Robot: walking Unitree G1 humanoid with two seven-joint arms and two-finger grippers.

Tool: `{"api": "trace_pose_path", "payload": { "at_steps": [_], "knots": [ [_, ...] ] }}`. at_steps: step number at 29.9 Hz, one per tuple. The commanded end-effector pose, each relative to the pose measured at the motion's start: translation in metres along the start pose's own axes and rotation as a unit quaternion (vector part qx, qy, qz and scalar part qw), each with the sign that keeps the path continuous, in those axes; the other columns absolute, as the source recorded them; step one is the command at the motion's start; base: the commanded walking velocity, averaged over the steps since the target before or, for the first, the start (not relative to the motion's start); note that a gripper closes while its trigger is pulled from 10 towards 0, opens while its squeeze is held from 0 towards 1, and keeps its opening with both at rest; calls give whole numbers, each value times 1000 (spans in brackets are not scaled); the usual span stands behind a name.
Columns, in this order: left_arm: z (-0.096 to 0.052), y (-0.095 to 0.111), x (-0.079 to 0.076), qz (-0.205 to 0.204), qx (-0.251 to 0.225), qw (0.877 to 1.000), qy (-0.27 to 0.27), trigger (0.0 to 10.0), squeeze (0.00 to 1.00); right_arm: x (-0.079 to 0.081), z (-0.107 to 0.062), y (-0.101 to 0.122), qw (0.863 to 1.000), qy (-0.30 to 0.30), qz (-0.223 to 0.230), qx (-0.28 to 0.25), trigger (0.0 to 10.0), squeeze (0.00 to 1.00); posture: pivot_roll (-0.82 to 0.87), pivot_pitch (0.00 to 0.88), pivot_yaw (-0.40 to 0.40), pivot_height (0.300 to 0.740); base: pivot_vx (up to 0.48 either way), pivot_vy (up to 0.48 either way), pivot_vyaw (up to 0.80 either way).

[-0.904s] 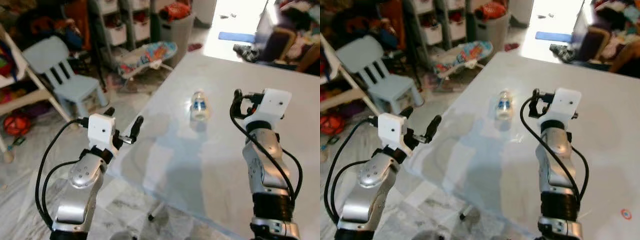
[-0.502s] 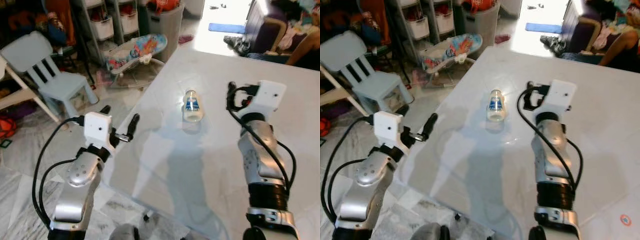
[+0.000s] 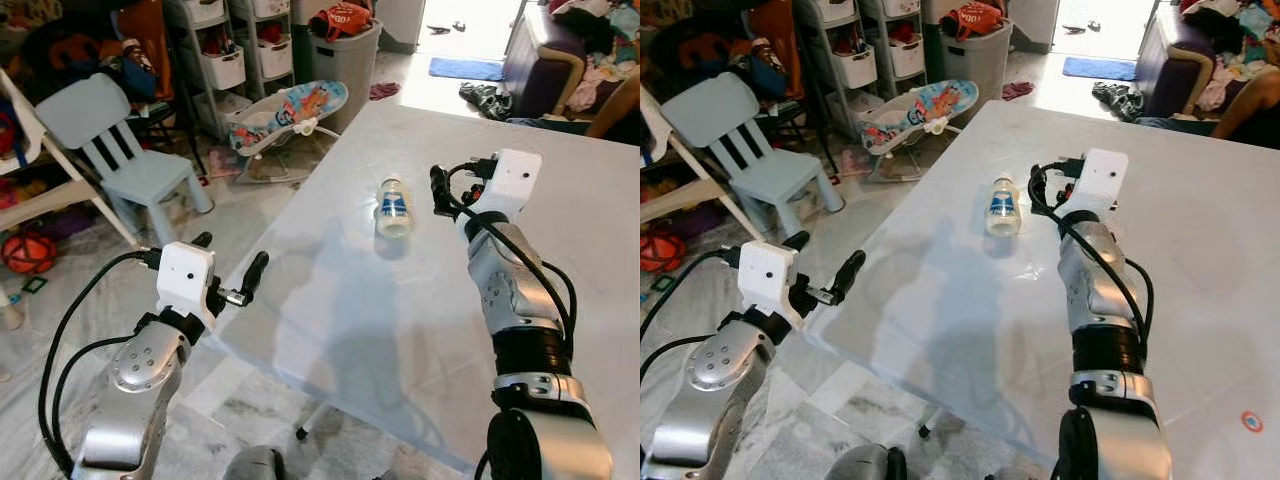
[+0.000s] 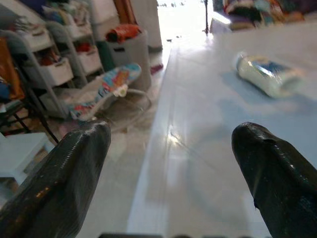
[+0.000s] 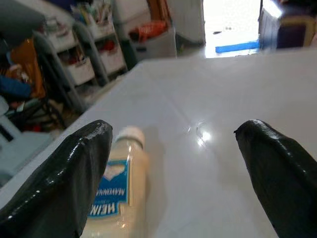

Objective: Restocking fridge

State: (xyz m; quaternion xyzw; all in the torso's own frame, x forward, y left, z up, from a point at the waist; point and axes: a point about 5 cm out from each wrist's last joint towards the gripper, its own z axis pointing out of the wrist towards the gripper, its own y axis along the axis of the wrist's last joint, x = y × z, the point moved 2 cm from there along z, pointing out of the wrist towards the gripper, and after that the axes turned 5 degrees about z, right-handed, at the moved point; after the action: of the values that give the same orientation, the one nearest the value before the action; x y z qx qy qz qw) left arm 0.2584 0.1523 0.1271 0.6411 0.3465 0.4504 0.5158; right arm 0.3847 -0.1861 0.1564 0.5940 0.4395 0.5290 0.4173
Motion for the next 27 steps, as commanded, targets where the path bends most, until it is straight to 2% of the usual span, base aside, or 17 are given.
{"api": "trace_pose_path", "payload": {
  "at_steps": [1,9,15,16,21,26,27],
  "knots": [
    [-4,3,3,5,3,1000,-8,10000,0,4,6,2,1000,11,7,11,10000,0,133,69,76,740,0,0,0],
    [-16,1,1,17,31,999,-37,10000,0,8,25,6,998,33,36,44,10000,0,164,97,104,740,0,0,0],
    [-20,0,1,20,41,998,-43,10000,0,6,31,10,997,47,22,52,10000,0,170,102,105,740,0,0,0],
    [-21,-1,-1,20,45,998,-47,10000,0,6,32,5,996,57,13,71,10000,0,171,102,105,740,0,0,0],
    [-23,-2,-4,21,48,997,-51,10000,0,9,31,-4,991,96,3,95,10000,0,173,95,101,740,0,0,0],
    [-22,-2,-6,22,50,997,-54,10000,0,16,26,-23,980,140,-10,141,10000,0,173,87,95,740,0,0,0],
    [-21,-2,-6,22,50,997,-55,10000,0,19,24,-30,975,156,-10,160,10000,0,172,87,94,740,0,0,0]
  ]
}}
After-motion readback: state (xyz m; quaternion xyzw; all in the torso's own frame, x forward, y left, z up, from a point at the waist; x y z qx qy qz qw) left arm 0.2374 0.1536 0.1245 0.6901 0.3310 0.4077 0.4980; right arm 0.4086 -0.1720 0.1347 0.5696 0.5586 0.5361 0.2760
